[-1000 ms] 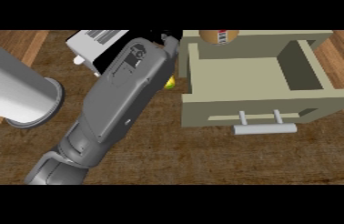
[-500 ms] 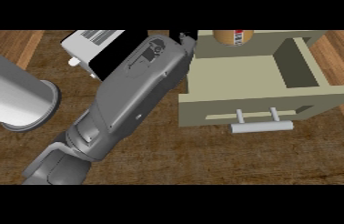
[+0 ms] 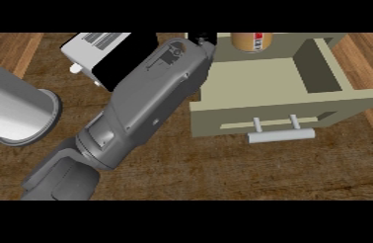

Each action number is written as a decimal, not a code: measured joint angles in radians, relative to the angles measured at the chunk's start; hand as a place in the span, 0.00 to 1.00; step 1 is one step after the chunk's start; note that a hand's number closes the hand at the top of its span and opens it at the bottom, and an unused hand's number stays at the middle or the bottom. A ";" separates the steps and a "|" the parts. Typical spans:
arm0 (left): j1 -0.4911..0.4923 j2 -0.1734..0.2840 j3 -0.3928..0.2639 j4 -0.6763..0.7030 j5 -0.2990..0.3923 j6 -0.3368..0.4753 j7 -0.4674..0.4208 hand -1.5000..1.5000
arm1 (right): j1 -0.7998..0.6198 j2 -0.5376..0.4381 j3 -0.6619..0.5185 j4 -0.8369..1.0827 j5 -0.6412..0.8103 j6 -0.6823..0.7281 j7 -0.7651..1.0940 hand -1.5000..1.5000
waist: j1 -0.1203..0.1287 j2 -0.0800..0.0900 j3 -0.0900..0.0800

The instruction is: Pick up the can, place it into the drawer and close the drawer

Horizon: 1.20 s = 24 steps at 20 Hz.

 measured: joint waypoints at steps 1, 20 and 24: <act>0.006 0.000 -0.018 0.001 0.014 0.006 -0.007 1.00 | 0.000 0.003 0.001 0.000 0.006 0.001 -0.002 0.00 | -0.001 0.000 0.000; 0.006 0.000 -0.178 0.087 0.177 0.113 -0.086 0.00 | -0.019 -0.002 -0.003 -0.009 0.006 0.003 0.014 0.00 | -0.020 0.005 0.000; -0.015 0.000 -0.183 0.096 0.207 0.119 -0.096 0.00 | -0.034 0.000 0.002 -0.014 0.025 0.002 0.006 0.00 | -0.015 0.005 0.000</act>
